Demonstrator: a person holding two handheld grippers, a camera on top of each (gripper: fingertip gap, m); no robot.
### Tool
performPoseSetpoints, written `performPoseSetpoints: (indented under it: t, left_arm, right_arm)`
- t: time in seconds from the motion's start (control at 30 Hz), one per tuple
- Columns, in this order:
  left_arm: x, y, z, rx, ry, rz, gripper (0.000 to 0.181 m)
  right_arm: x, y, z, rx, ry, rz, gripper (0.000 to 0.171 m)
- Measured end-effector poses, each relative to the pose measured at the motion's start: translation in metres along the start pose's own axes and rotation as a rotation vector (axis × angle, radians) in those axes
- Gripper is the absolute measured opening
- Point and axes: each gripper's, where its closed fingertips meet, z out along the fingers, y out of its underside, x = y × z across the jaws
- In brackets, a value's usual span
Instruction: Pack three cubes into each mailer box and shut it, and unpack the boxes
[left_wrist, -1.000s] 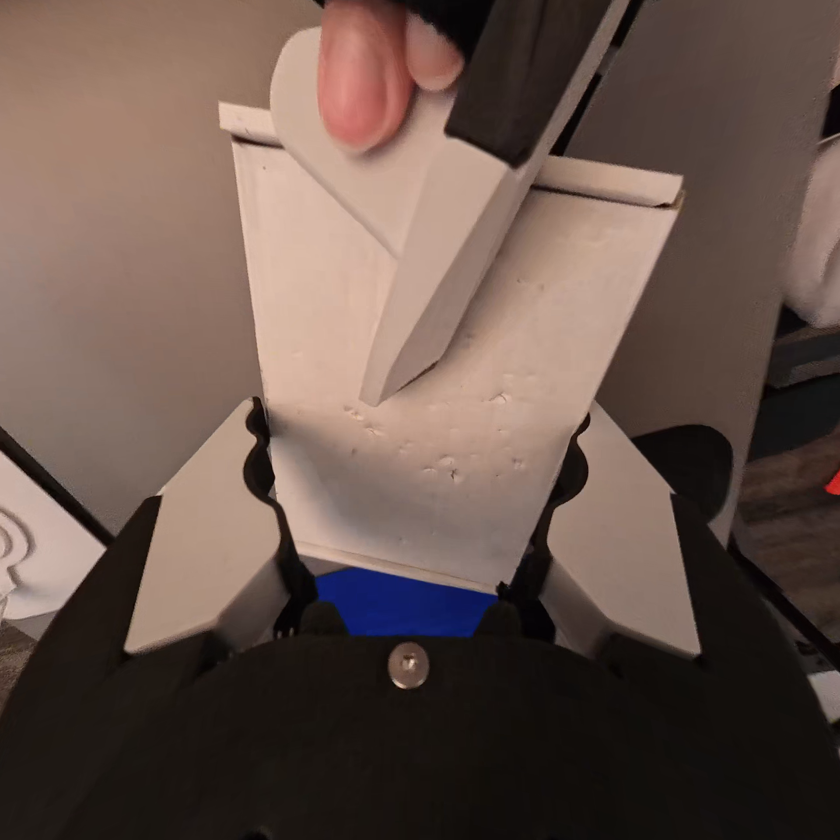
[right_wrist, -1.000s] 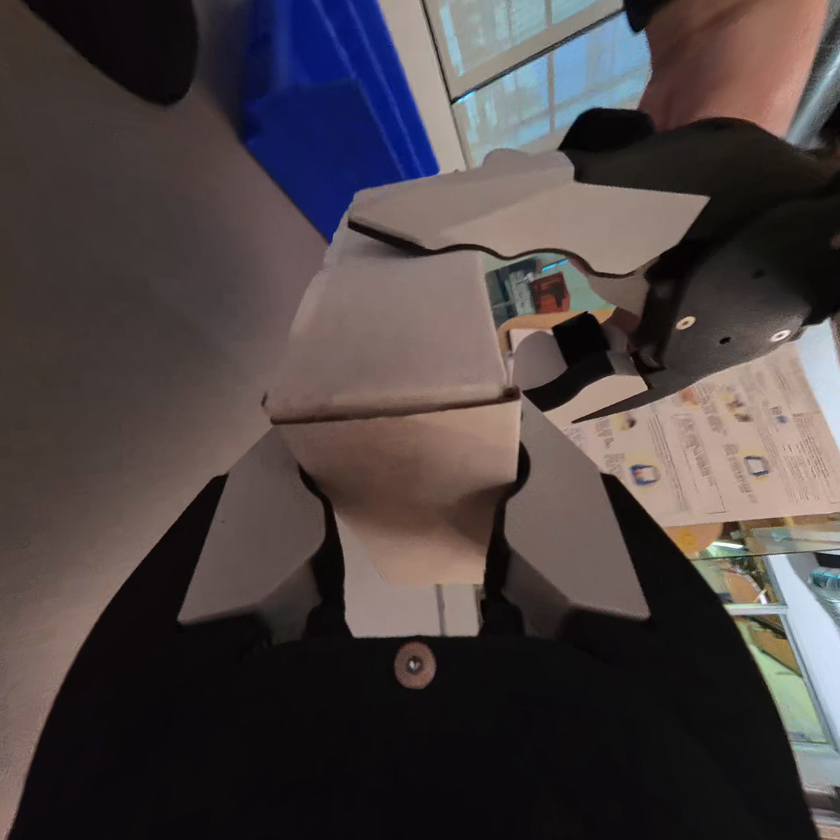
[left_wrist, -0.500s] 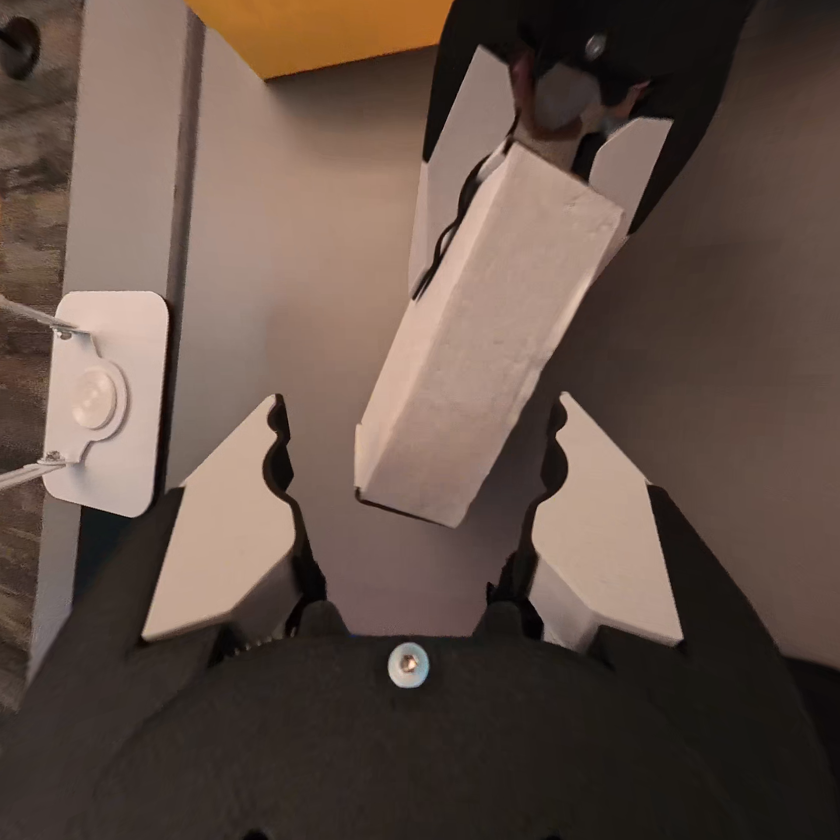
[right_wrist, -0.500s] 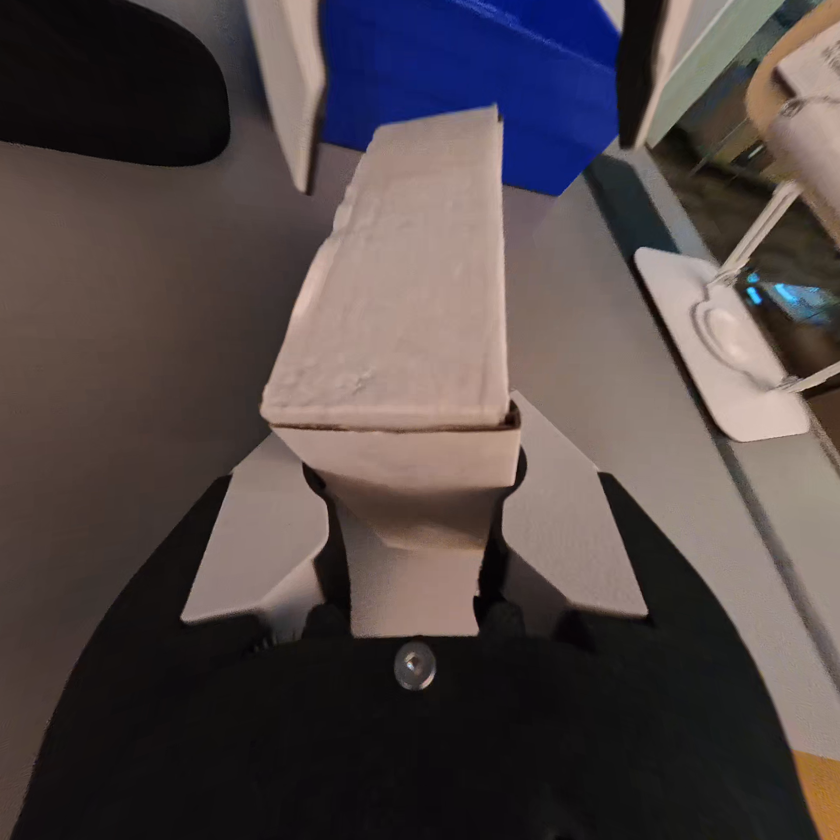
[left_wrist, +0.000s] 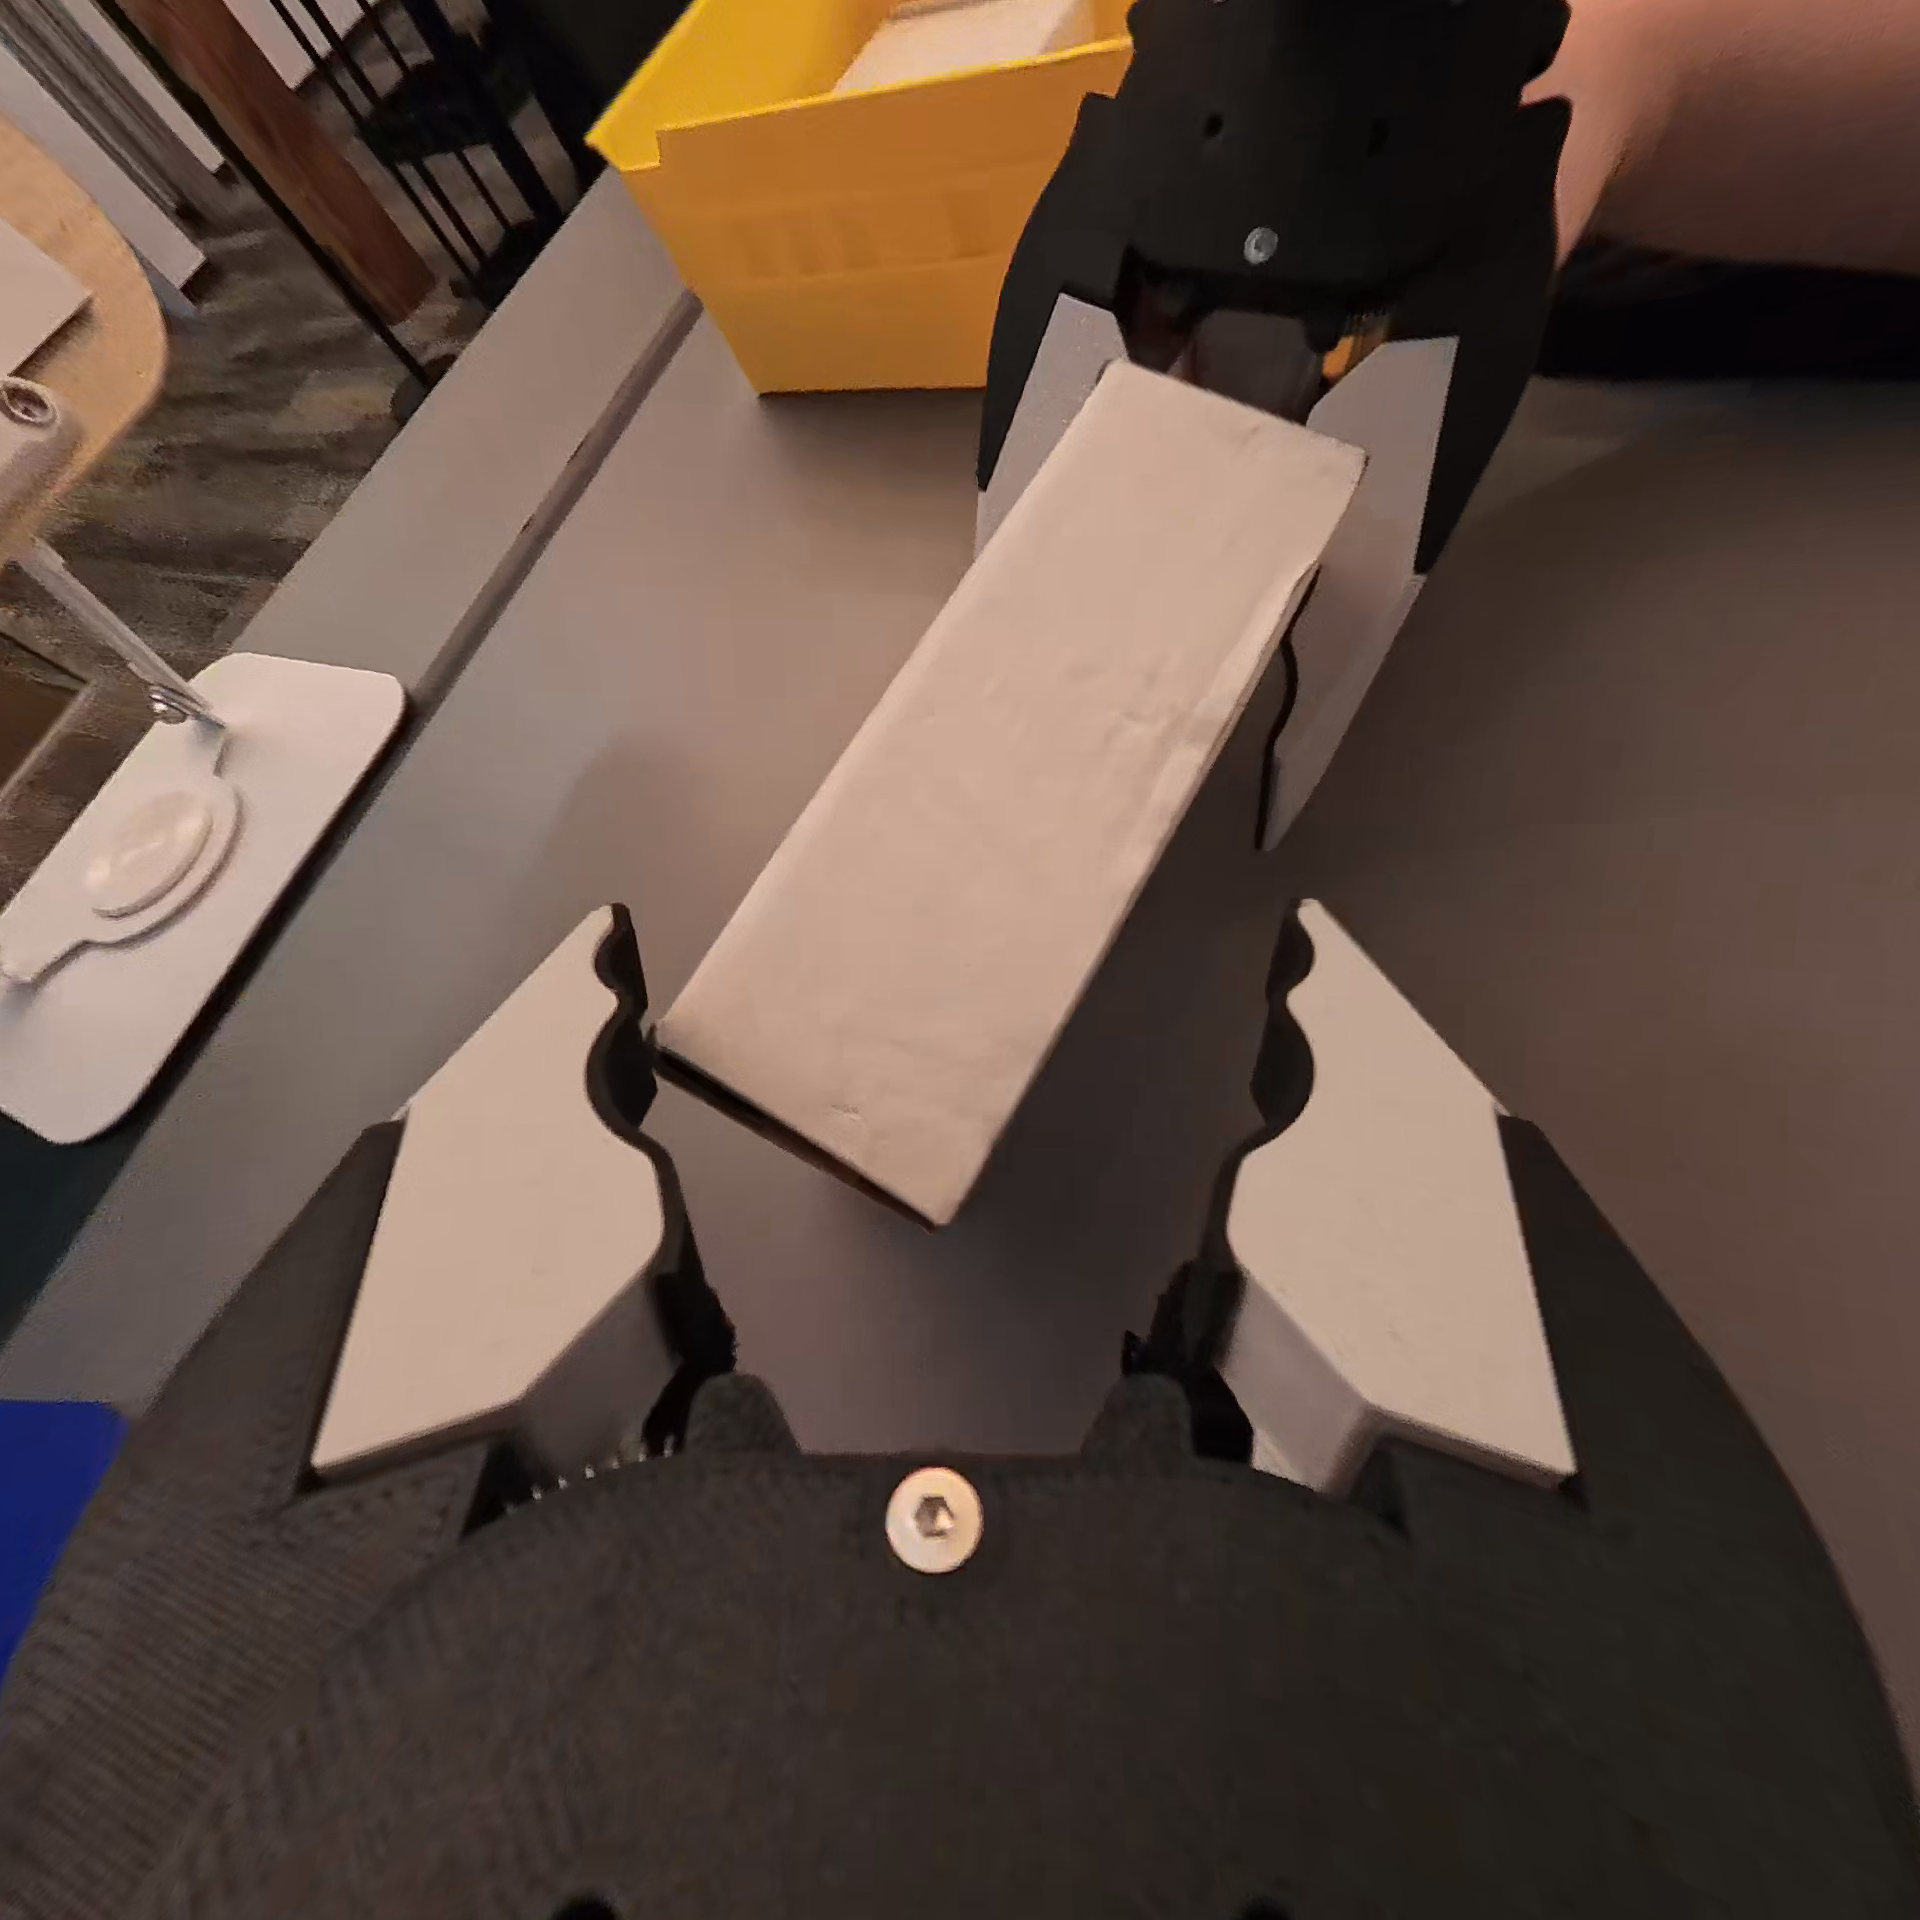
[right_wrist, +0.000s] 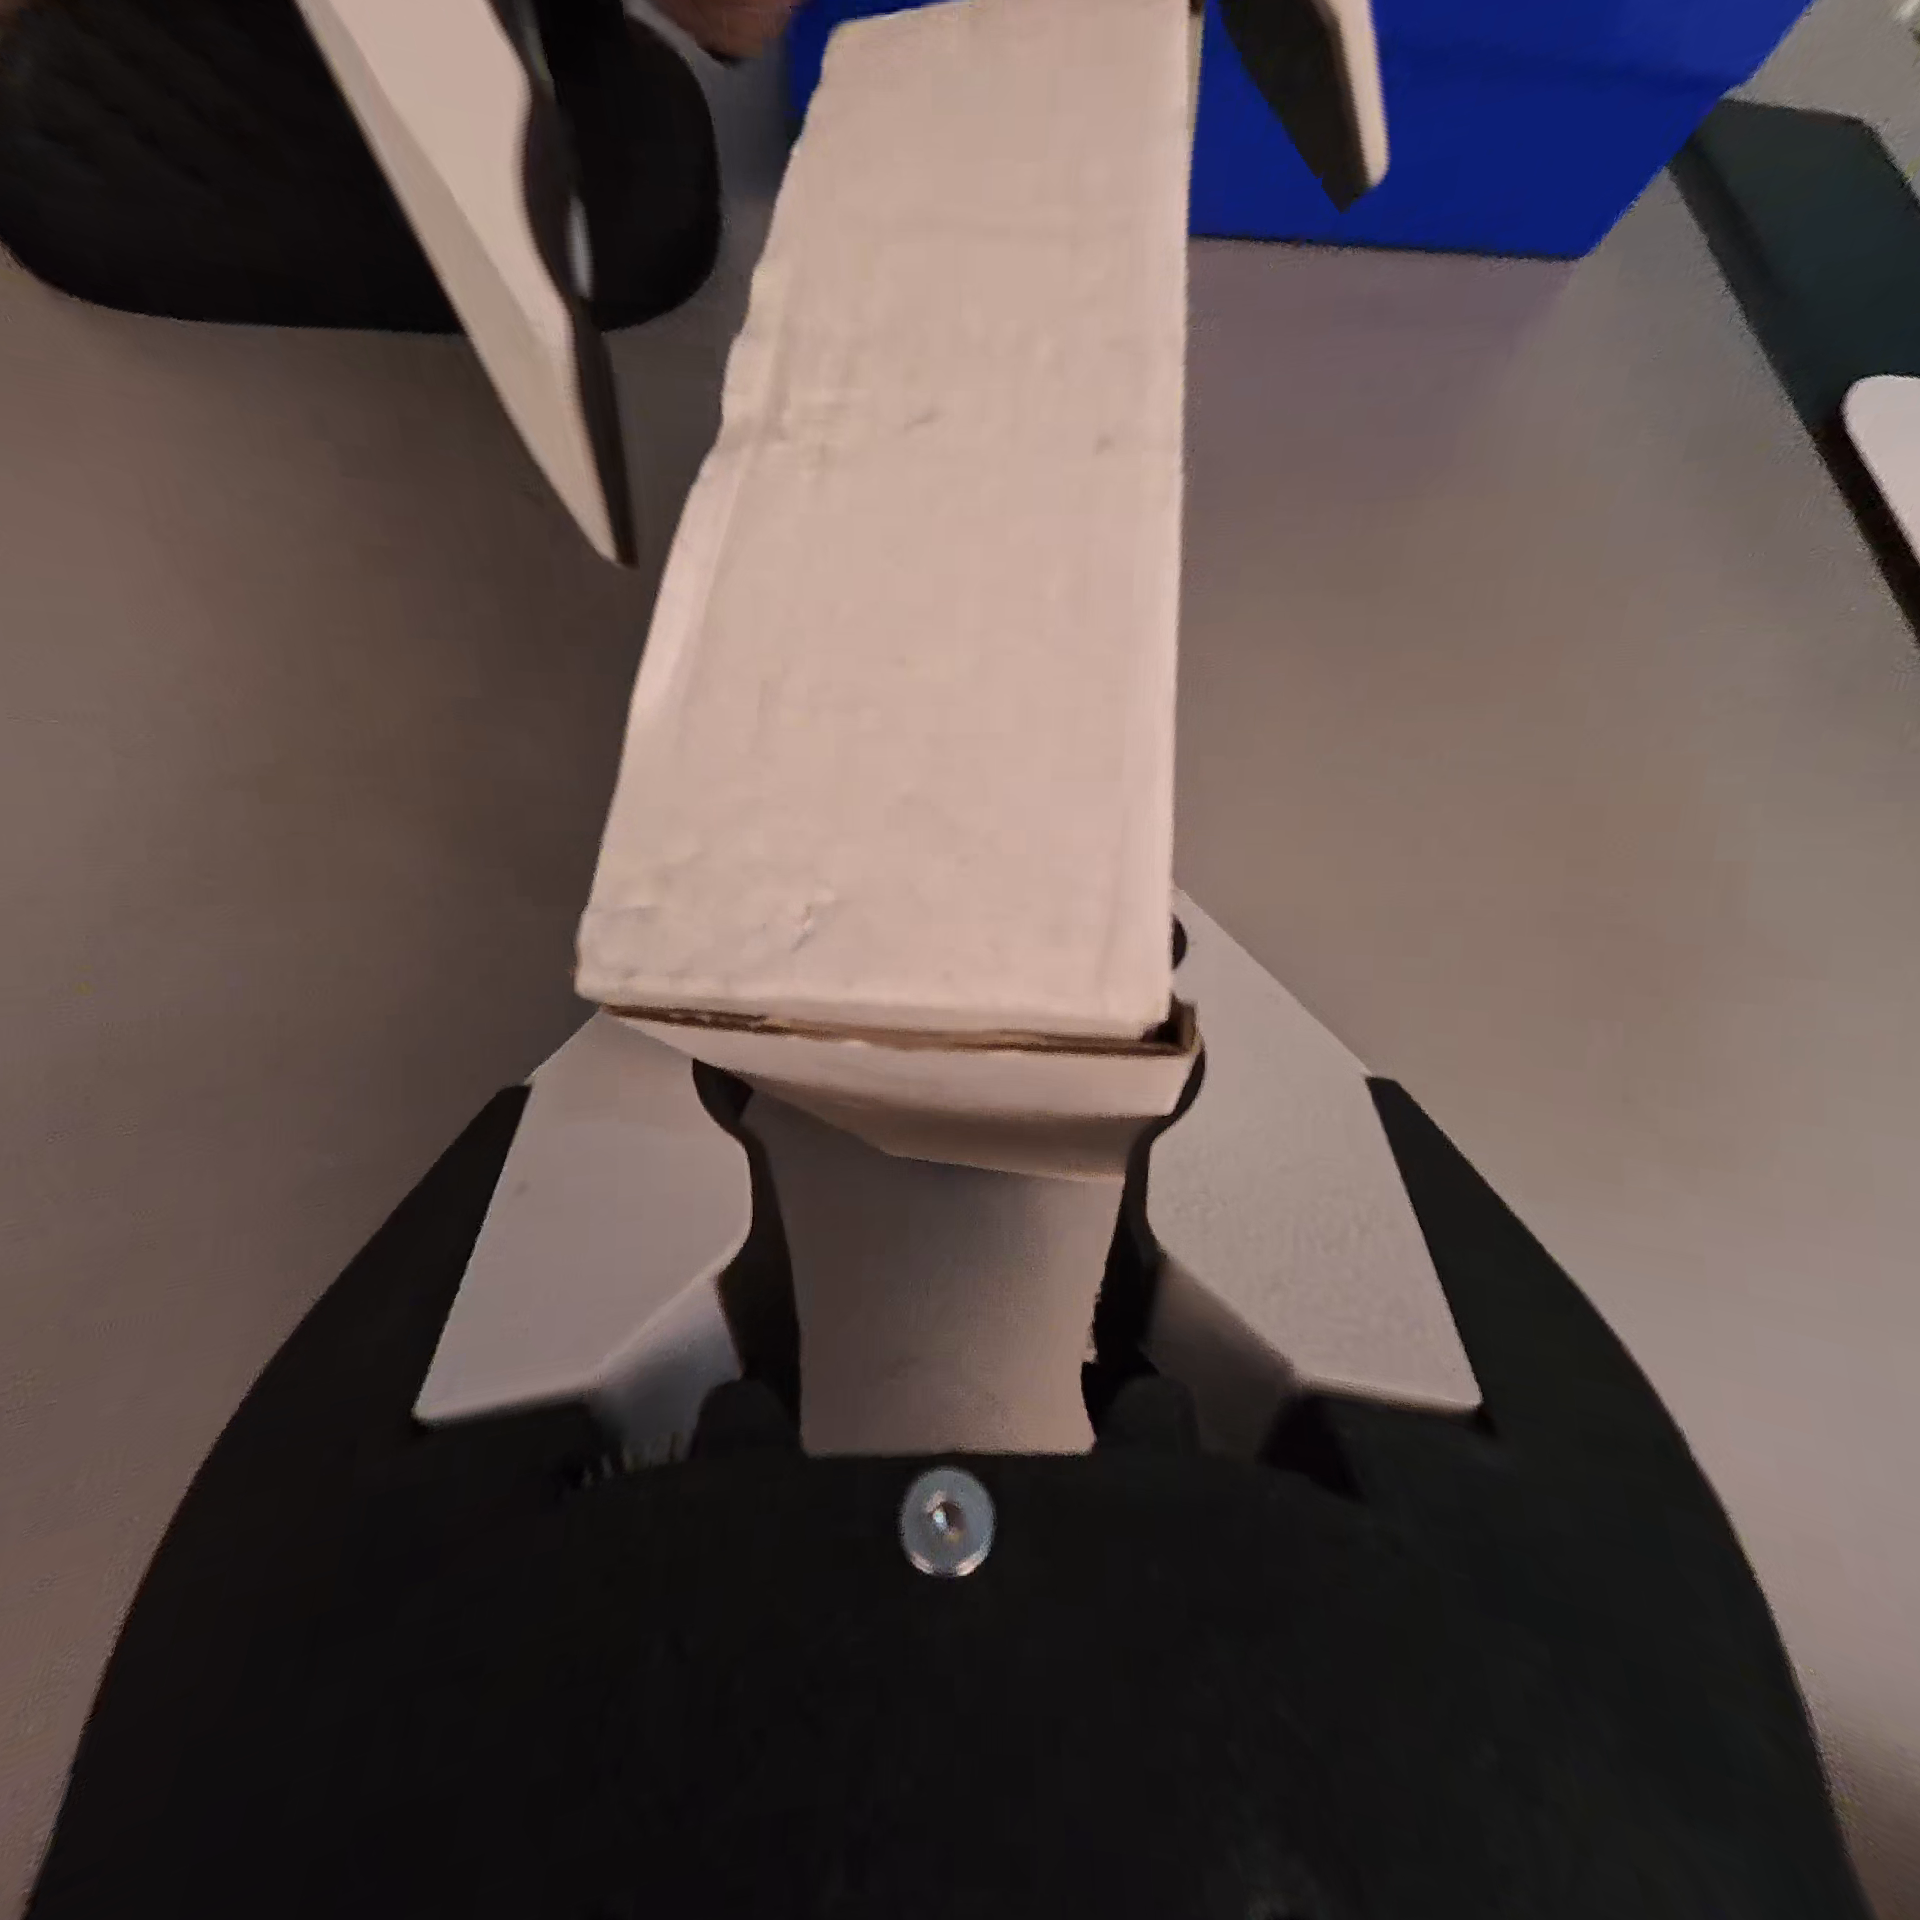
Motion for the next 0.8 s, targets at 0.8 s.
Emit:
performPoseSetpoints:
  t: [0.8]
  left_arm:
    - [0.009,0.021,0.024,0.117,0.073,-0.019,0.101]
  right_arm:
    - [0.012,0.010,-0.001,-0.101,0.104,-0.209,0.077]
